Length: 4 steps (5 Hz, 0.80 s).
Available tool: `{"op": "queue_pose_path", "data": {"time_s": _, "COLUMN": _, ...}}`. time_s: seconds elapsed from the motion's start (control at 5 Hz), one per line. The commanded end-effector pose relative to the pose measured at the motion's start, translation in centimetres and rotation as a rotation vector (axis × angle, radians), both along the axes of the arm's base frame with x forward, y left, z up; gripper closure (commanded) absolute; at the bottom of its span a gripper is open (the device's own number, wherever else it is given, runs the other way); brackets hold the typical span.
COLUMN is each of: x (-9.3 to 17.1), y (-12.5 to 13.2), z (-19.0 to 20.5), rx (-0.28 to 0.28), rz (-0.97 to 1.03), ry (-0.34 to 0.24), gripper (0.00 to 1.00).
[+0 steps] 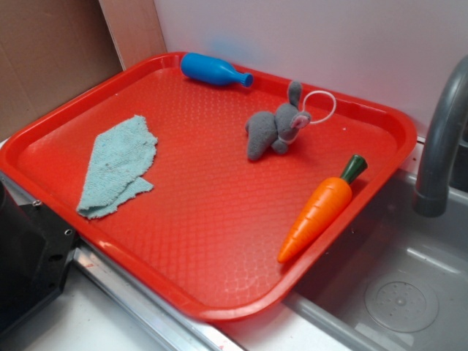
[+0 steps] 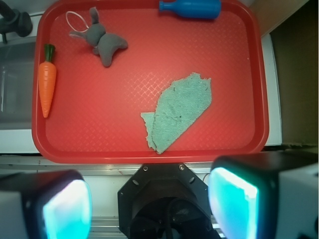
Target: Grab the gray animal.
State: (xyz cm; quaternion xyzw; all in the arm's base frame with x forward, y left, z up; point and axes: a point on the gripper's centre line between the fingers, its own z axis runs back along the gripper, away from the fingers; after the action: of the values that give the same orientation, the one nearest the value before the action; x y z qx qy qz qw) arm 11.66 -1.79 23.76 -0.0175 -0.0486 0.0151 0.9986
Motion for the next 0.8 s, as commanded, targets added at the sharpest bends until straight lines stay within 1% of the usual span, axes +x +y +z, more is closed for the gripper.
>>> {"op": "queue_pose_path", "data": {"time_s": 0.0, "x": 0.0, "y": 0.0, "z": 0.0, "rx": 0.0, "rz": 0.0, "ry": 0.0, "gripper": 0.0}}
{"op": "queue_pose_path", "data": {"time_s": 0.2, "x": -0.54, "y": 0.54, "z": -0.05, "rx": -0.043, "rz": -0.007, "ry": 0.003, "gripper": 0.0}}
{"op": "queue_pose_path", "data": {"time_s": 0.4, "x": -0.35, "y": 0.45, "z": -0.24, "rx": -0.077, "rz": -0.014, "ry": -0.003, "gripper": 0.0}}
{"op": "queue_pose_path", "data": {"time_s": 0.6, "x": 0.22, "y": 0.7, "z": -0.52, "rx": -0.088, "rz": 0.015, "ry": -0.005, "gripper": 0.0}}
